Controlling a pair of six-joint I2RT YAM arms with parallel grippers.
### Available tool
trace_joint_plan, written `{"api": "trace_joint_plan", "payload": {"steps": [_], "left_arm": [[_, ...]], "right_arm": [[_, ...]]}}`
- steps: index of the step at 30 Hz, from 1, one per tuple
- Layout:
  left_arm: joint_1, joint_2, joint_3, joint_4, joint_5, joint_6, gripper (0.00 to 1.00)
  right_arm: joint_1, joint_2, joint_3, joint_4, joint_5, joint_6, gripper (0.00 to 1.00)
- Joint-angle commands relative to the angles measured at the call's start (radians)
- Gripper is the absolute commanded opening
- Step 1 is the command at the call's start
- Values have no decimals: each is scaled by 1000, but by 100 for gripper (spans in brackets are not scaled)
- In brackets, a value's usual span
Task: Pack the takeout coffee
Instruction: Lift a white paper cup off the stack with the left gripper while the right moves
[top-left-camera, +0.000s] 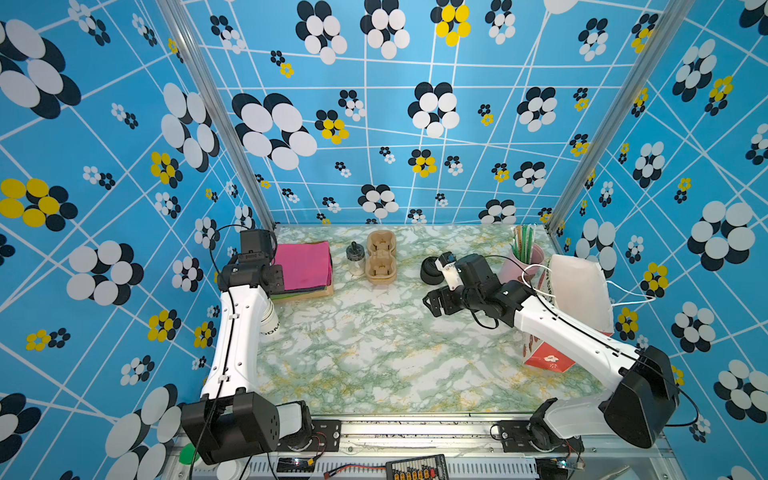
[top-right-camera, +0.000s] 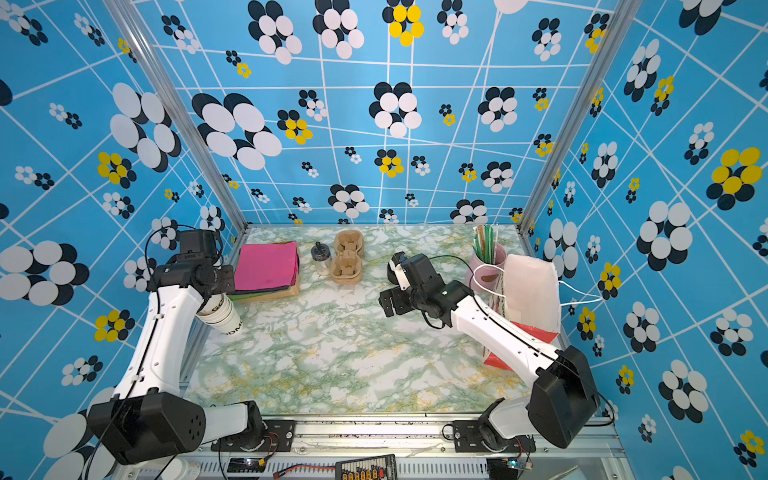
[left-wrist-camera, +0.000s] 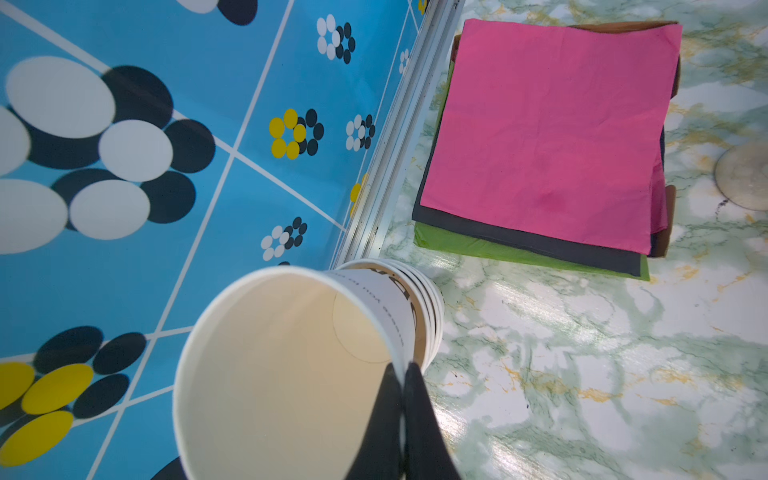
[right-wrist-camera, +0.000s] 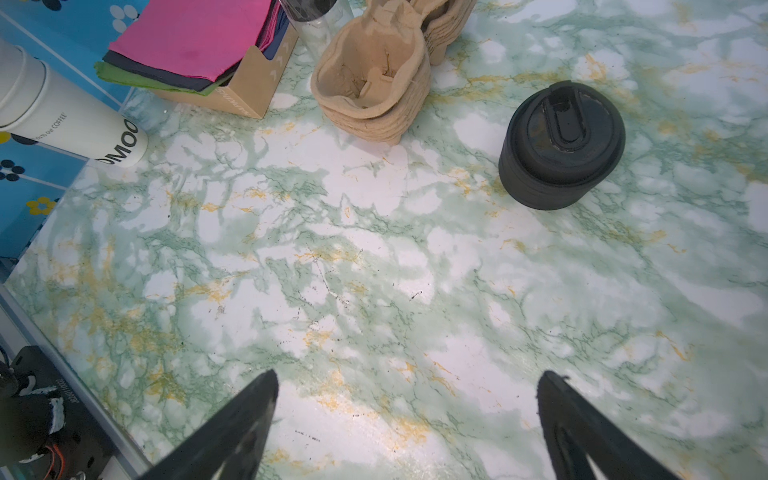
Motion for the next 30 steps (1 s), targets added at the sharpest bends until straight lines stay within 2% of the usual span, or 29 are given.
{"api": "trace_joint_plan", "payload": {"steps": [1,6,11,17,22,27,30], "left_arm": [[7,-40,70,-46,-4,17,0],[-38,-69,151,-104,-9,21,0],[-199,-74,262,-184,-99,15,0],[-425,-51,384,-296,-64,-64,0],[-622,-26,347,-269,85,-158,0],[-853,47,263,-171,114,-195,0],[-953,95,208,-104,142,-208,0]], "right_arm": [[7,-6,-6,21,-20,17,99],[8,-22,4,4,-12,18,99],[8,-49,10,-24,11,12,99],[7,-74,24,-71,45,-8,99],[8,-96,47,-130,85,-24,99],[8,-129,59,-175,138,-31,99],[7,-148,60,-197,185,-38,99]]}}
